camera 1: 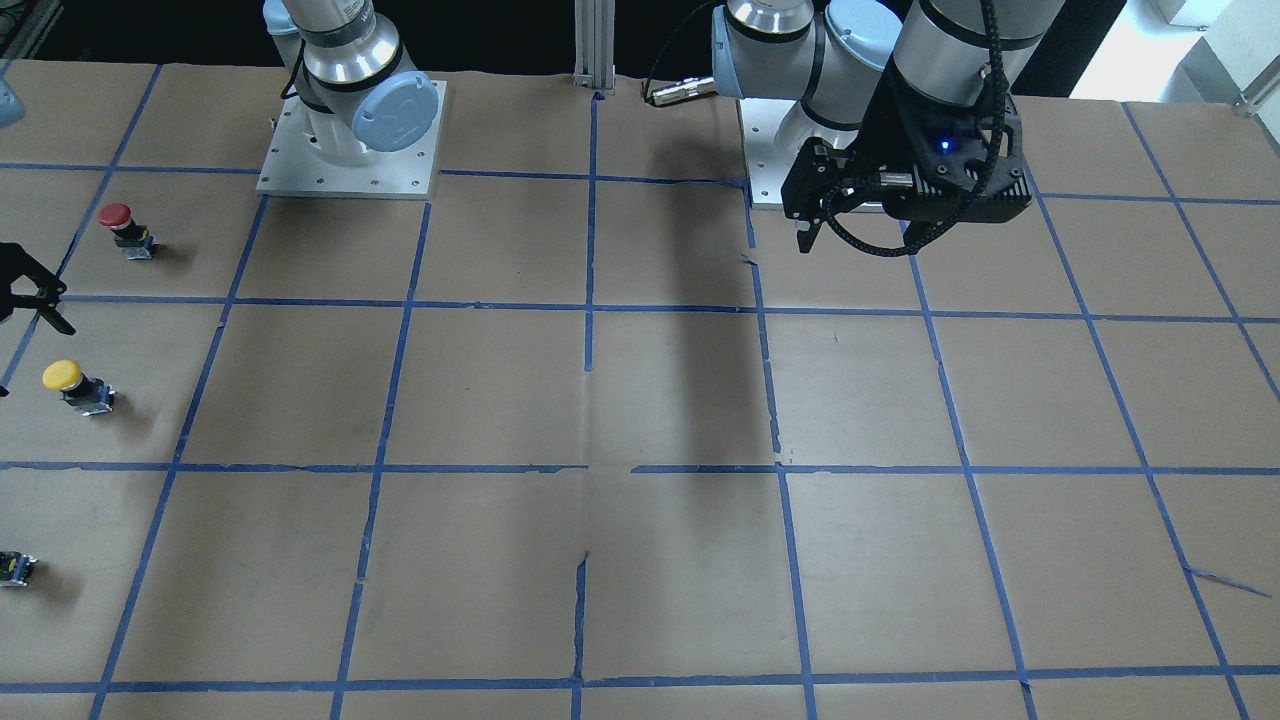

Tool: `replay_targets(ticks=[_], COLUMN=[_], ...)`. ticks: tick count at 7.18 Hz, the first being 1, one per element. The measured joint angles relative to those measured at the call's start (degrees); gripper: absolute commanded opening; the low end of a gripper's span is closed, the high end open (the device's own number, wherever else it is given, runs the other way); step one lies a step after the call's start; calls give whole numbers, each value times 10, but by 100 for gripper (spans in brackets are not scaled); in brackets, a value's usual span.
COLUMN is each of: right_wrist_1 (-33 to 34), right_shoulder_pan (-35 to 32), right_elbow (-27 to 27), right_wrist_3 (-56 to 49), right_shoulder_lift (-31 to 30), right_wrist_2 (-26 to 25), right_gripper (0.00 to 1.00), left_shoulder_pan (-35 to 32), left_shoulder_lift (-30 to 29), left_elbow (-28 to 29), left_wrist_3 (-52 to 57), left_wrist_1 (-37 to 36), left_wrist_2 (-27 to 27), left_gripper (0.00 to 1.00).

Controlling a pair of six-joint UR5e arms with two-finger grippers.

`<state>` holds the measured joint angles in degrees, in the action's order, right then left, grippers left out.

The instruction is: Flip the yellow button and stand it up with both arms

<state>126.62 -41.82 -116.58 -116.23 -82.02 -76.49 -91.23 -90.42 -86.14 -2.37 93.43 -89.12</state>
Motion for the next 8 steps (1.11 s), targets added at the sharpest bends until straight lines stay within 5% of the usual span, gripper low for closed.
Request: replay_targets(ticks=[4,8], right_wrist_1=[-145,-313], right_shoulder_pan=[-52,-213], right_elbow=[13,111], right_wrist_3=[379,894], right_shoulder_lift=[-143,-177], right_wrist_2=[-46,-104], right_gripper=[99,100], left_shoulder_pan=[1,2], left_shoulder_lift=[1,4], left_elbow=[1,1], left_wrist_3=[0,0], left_wrist_1=[0,1], left_wrist_2=[0,0], left_gripper=[100,100])
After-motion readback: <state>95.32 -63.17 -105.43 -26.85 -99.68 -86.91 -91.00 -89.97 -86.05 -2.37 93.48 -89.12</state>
